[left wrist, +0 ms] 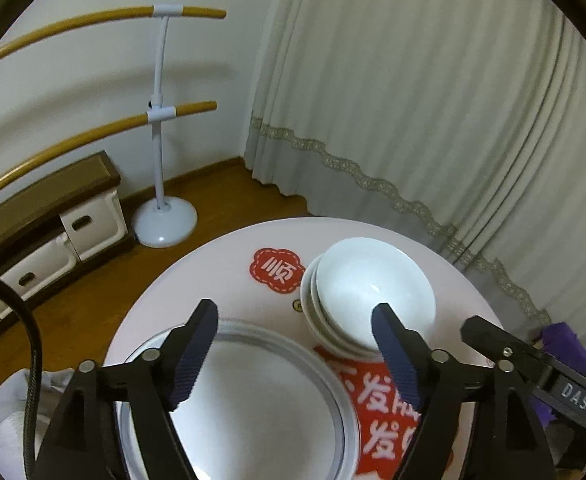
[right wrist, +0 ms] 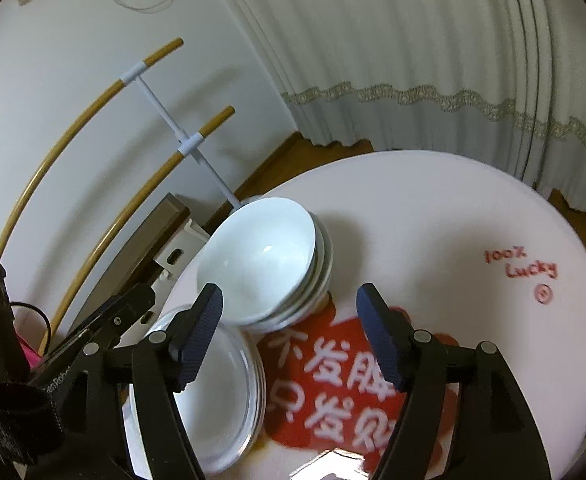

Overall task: Organize plates and bowls
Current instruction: 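Open both grippers and withdraw them from the bowl stack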

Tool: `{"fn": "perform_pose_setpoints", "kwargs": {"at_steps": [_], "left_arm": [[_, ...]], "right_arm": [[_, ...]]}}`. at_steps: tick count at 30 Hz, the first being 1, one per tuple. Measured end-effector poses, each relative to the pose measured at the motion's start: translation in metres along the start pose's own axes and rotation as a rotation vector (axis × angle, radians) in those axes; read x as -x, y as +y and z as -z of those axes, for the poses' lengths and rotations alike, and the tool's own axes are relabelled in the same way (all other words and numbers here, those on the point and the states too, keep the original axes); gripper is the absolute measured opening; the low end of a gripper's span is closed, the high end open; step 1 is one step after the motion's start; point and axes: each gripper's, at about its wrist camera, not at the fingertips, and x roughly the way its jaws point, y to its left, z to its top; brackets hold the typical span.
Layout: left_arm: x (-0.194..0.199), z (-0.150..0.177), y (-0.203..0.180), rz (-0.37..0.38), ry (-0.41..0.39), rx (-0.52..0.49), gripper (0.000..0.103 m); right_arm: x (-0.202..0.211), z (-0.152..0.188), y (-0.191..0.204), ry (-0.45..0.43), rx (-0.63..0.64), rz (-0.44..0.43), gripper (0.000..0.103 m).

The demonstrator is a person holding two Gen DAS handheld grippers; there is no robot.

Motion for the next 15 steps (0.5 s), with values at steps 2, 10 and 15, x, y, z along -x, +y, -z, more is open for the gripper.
{"fn": "perform_pose_setpoints", "kwargs": {"at_steps": [2, 10, 15], "left_arm": [[0.015, 0.009, -0.003, 0.0, -0.014, -0.017, 0.08], [0.081, 0.061, -0.02, -0.013, -0.065, -0.068, 0.089], [0.119, 0.104, -0.037, -0.017, -0.084, -0.114, 0.093]], "right_arm": [[0.018, 0.011, 0.002, -0.022, 0.022, 0.014, 0.081], [0.078, 0.064, -0.004, -0.072, 0.028, 0.023, 0.095], [0.112, 0.09, -0.012, -0.108, 0.069, 0.043, 0.102]]}}
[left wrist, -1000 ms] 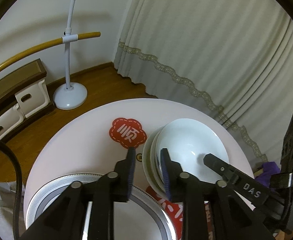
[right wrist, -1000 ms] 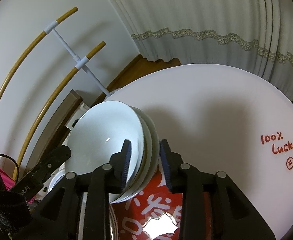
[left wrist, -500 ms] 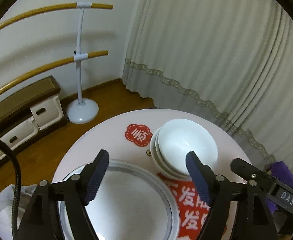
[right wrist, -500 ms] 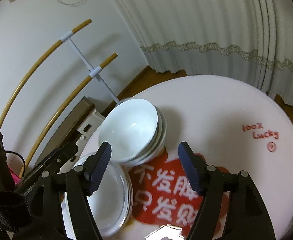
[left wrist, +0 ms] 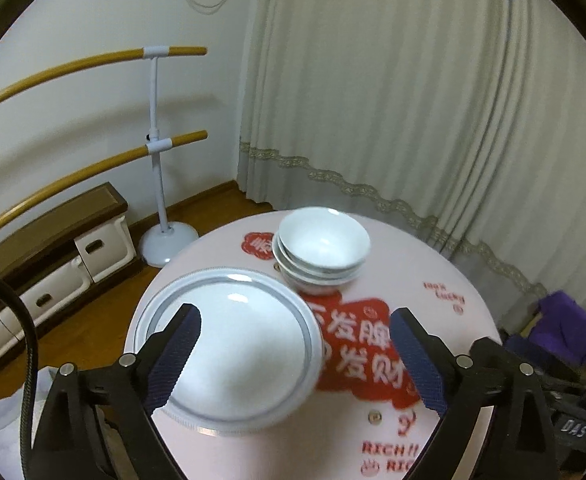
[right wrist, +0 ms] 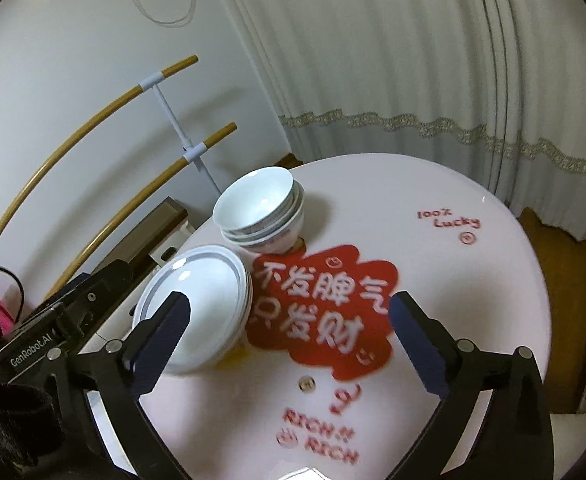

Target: Organize plates and bowls

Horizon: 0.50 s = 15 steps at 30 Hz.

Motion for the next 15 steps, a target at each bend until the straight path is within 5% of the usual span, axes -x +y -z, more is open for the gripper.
{"fn": "perform_pose_setpoints", "kwargs": {"at_steps": [15], "left_arm": [[0.102, 0.08, -0.046, -0.02, -0.06, -0.019, 0.098]], "right_arm": [[0.092, 0.063, -0.015, -0.106, 0.08, 0.089, 0.103]]}}
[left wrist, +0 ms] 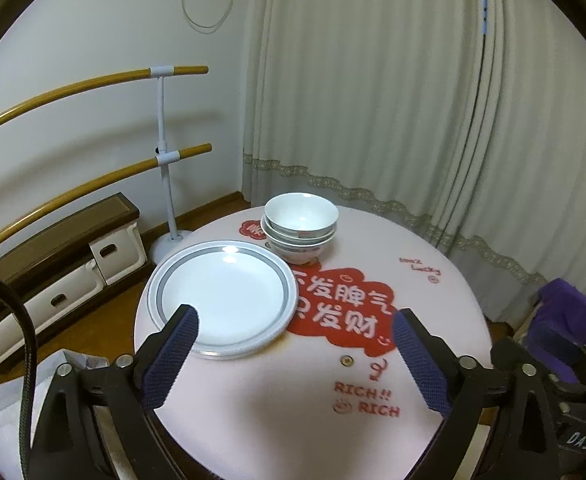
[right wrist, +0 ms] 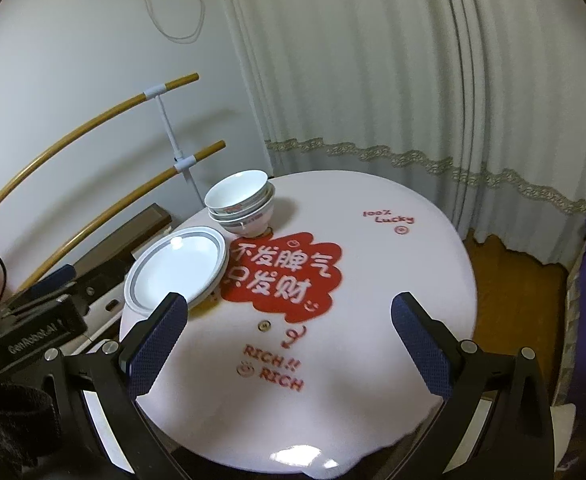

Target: Organize plates and bowls

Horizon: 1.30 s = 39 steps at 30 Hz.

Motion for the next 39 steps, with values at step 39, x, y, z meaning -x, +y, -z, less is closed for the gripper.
{"fn": "perform_pose_setpoints", "kwargs": {"at_steps": [39], "left_arm": [[0.084, 0.019, 0.015, -0.001, -0.108, -0.006, 0.102]], "right_arm": [[0.057, 0.01, 0.032, -0.071, 0.054, 0.029, 0.103]]}}
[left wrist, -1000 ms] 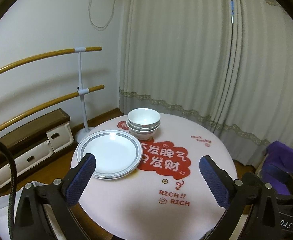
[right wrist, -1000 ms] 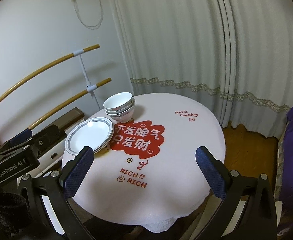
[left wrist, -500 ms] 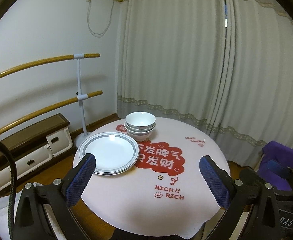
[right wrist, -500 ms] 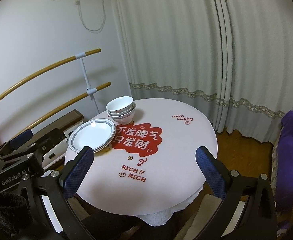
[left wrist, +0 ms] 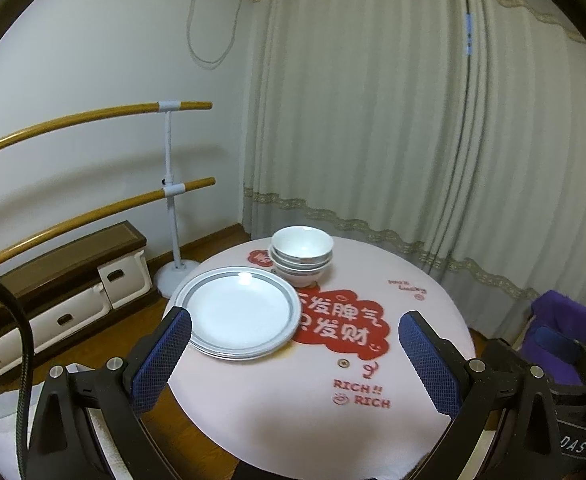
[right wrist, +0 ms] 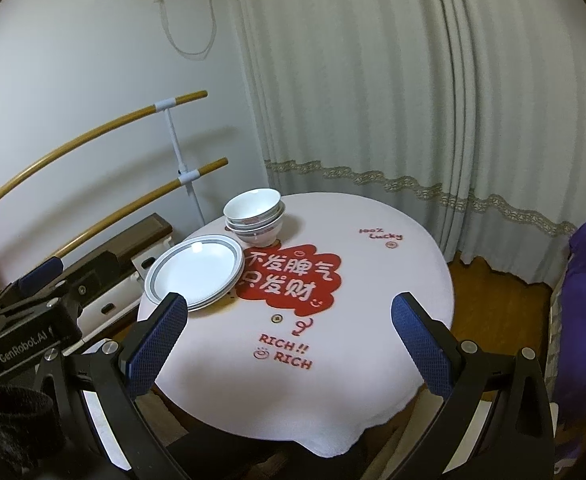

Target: Organize plates and bowls

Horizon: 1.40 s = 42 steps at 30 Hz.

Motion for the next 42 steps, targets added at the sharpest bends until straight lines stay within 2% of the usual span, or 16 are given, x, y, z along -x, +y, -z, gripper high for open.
{"fn": "perform_pose_setpoints", "kwargs": {"at_steps": [7, 13, 18, 22, 26, 28, 30, 33, 35, 40, 42], "left_arm": [[-0.05, -0.031, 0.021, -0.002, 0.048, 0.009, 0.102], [-0.109, -0.071, 0.04, -0.001, 0.081, 0.008, 0.102], [-0.174, -0.107, 0.055, 0.042, 0.132, -0.013, 0.102], [-0.231, -0.136, 0.067, 0.033, 0.173, -0.014, 0.102], [-0.3, -0.157, 0.073, 0.063, 0.28, -0.004, 0.099], [-0.334, -0.165, 0.074, 0.096, 0.334, 0.003, 0.094], [-0.374, -0.173, 0.072, 0.074, 0.386, -0.025, 0.088], [-0.417, -0.181, 0.071, 0.111, 0.465, -0.015, 0.086], [-0.445, -0.187, 0.07, 0.1, 0.503, -0.022, 0.082], [-0.495, -0.21, 0.069, 0.113, 0.547, -0.025, 0.08], [-0.514, -0.217, 0.069, 0.121, 0.564, -0.024, 0.073]], "right_arm": [[-0.043, -0.028, 0.014, 0.023, 0.008, -0.013, 0.103], [-0.093, -0.06, 0.023, 0.049, 0.02, -0.012, 0.103], [-0.141, -0.083, 0.019, 0.087, 0.001, -0.018, 0.103], [-0.181, -0.099, 0.012, 0.12, -0.022, -0.007, 0.103], [-0.233, -0.112, 0.004, 0.174, -0.053, -0.019, 0.103], [-0.268, -0.117, -0.004, 0.231, -0.091, -0.042, 0.103], [-0.295, -0.118, -0.01, 0.29, -0.13, -0.053, 0.103], [-0.328, -0.116, -0.017, 0.358, -0.176, -0.066, 0.103], [-0.344, -0.114, -0.019, 0.389, -0.196, -0.067, 0.103], [-0.369, -0.11, -0.021, 0.444, -0.215, -0.052, 0.101], [-0.375, -0.109, -0.023, 0.461, -0.225, -0.058, 0.096]]}}
